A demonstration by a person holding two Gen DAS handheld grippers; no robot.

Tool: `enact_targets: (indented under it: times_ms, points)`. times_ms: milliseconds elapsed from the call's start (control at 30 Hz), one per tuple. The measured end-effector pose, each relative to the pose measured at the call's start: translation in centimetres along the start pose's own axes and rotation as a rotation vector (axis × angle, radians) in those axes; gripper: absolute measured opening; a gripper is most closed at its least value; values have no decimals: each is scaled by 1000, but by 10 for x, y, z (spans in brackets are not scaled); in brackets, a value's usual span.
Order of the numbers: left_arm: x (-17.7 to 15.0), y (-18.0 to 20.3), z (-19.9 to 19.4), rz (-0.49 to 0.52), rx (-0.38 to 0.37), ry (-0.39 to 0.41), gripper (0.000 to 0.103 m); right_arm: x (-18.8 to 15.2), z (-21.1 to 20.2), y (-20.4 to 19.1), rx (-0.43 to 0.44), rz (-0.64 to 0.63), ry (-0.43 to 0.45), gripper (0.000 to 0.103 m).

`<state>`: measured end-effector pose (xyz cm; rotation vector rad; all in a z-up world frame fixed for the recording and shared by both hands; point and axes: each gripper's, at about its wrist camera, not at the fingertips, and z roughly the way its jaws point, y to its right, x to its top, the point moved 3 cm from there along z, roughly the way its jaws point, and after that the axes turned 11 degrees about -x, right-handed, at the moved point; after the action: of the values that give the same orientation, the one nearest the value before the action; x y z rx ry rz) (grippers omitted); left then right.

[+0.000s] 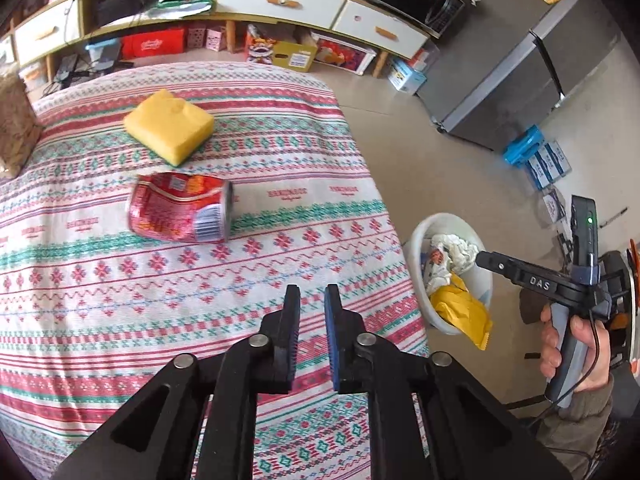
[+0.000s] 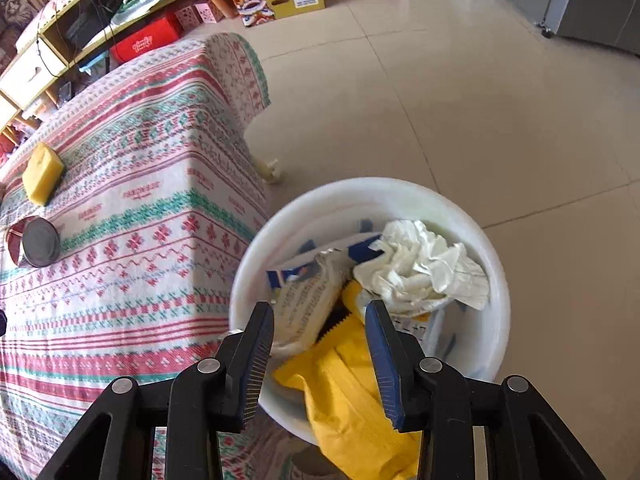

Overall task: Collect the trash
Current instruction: 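Move both tools back to the table toward the sponge and red can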

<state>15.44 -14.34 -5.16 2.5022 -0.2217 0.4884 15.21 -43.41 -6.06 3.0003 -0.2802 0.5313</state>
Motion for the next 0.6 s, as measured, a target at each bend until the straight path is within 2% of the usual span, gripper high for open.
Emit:
enact_targets:
  times_ms: [67, 133, 267, 367, 467, 600]
  points:
    - [3, -22, -11, -42, 58, 16, 50, 4, -1, -16, 2, -18, 8, 53]
    - [5, -49, -22, -99, 102, 28, 59, 8, 0, -32, 0, -47, 15, 56]
    - [11, -106, -43, -266, 103, 78, 59, 13, 1, -67, 8, -126, 41, 63]
    - [15, -134, -51, -379, 72, 115, 60, 13, 2, -104, 20, -219, 62, 65]
    - [27, -143, -46, -408, 35, 107, 60, 9, 1, -147, 43, -355, 96, 67]
    - [53, -149, -33, -419, 31, 118, 60, 1, -1, -190, 75, -485, 138, 73]
